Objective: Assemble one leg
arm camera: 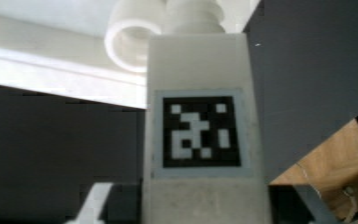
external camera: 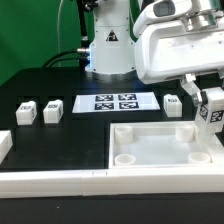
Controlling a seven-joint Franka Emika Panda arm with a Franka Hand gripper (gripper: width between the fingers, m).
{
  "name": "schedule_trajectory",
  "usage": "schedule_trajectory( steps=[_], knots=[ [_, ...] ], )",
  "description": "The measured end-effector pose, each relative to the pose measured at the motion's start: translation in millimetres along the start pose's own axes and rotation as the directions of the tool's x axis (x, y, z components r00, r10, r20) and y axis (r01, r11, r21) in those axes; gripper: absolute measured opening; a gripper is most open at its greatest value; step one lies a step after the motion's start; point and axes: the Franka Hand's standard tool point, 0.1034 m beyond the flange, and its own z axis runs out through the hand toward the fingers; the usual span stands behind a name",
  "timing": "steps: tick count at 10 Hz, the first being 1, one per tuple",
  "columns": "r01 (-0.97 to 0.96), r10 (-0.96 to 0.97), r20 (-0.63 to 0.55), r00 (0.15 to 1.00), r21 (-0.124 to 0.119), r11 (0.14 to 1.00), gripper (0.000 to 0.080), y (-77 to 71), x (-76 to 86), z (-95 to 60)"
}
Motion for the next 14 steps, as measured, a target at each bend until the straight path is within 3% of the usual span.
schedule_trajectory(
  steps=[1, 6, 8, 14],
  knots=[
    [-0.002, 0.002, -0.035, 0.999, -0.011, 1.0, 0.0294, 3.1, -0.2, 0.6],
    [-0.002, 0.002, -0.022, 1.0, -0.007, 1.0, 0.0294, 2.2, -2.2, 2.5],
    [-0.001, 0.001, -0.012, 1.0, 0.002, 1.0, 0.0294, 1.4, 13.3, 6.0],
    [-0.003, 0.003, -0.02, 1.0, -0.003, 1.0, 0.0294, 9.9, 14.2, 20.6]
  ],
)
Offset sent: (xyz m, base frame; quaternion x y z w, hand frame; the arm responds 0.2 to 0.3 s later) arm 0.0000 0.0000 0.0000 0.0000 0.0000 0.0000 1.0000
